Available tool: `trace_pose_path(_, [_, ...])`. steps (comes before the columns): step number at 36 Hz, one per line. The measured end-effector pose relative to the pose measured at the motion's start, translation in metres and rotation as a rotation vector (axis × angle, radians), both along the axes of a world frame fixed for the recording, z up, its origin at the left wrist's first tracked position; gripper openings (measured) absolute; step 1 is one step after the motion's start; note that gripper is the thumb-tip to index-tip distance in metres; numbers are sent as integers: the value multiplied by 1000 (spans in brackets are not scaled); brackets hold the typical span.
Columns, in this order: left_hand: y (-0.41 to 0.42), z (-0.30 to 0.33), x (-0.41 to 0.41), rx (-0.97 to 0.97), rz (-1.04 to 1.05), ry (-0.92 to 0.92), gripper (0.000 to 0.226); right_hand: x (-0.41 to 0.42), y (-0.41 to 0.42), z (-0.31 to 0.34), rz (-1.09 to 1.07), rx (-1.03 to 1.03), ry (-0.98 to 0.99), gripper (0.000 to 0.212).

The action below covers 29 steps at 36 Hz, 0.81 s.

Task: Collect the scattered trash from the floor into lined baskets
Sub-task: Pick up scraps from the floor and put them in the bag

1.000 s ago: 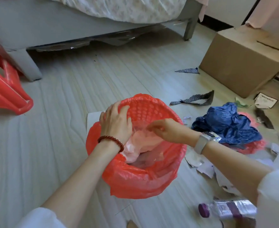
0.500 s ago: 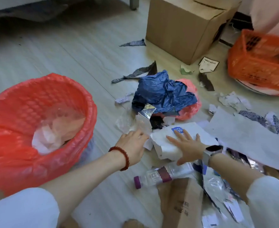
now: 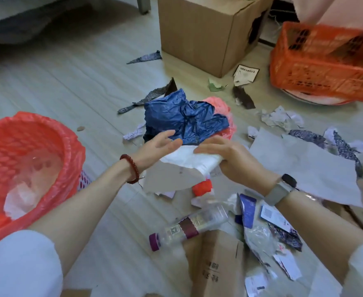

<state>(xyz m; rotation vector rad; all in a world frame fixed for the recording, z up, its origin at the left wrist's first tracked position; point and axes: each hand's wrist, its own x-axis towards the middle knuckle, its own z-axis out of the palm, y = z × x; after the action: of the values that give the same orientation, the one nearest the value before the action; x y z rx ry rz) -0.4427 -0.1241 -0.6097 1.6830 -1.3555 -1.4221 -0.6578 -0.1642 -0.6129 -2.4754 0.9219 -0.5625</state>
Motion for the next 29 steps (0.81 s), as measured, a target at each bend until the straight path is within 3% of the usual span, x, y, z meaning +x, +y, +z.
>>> trace_pose_path(2, [2,1,-7,138,-87,266,51,3,6,-11,-138,62,-175,41])
trace_pose_path(3, [6,-1,-12,174,-118,395,35,7,10,-18,-231,101,-251,36])
trace_pose_path(4, [9,-3,-15,193,-140,500,34,11,14,-24,-321,161,-311,33])
trace_pose_path(7, [11,-17,-24,218,-117,595,90,26,27,-30,-444,351,-419,24])
trace_pose_path(9, [9,-24,-27,197,-30,598,109,38,35,-24,-414,550,-503,21])
trace_pose_path(11, [7,-27,-23,229,19,691,114,49,42,-22,-317,712,-480,27])
trace_pose_path(14, [5,-25,-7,281,82,801,105,52,46,-30,-130,614,-238,48])
trace_pose_path(16, [3,-24,1,227,155,709,96,51,47,-31,-14,583,-140,45])
trace_pose_path(19, [7,-24,1,135,303,432,51,54,54,-30,112,563,-75,29])
trace_pose_path(21, [8,-32,4,96,411,255,37,56,57,-37,95,494,-63,35])
trace_pose_path(24, [6,-40,20,-33,515,26,39,45,58,-47,-253,453,-85,33])
trace_pose_path(26, [9,-42,32,-83,470,-98,51,29,49,-60,-482,397,-52,28])
trace_pose_path(29, [19,-47,41,-145,218,-385,67,8,33,-90,-604,463,278,45])
